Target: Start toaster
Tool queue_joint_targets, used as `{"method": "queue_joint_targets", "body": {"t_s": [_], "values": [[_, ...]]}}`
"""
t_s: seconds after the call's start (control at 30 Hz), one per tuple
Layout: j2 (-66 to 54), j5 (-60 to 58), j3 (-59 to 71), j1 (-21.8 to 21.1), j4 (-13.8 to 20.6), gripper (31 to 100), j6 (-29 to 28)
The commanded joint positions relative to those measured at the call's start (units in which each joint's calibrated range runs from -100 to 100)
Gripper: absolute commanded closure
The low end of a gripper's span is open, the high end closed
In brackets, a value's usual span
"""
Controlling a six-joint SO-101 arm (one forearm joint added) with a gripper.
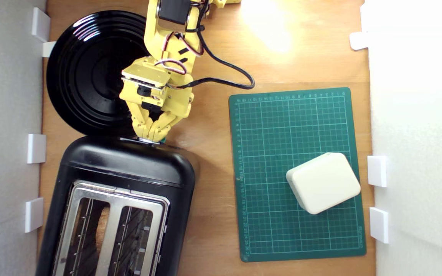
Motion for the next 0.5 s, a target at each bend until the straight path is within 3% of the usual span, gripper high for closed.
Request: {"method": "queue_joint_targets", "body": {"t_s": [0.0, 0.47], "values": [[0.40, -1.74, 1.09, 0.55, -0.24, 98.9, -0.50], [4.82, -1.74, 6.18, 0.48, -0.52, 98.9, -0.60]]}}
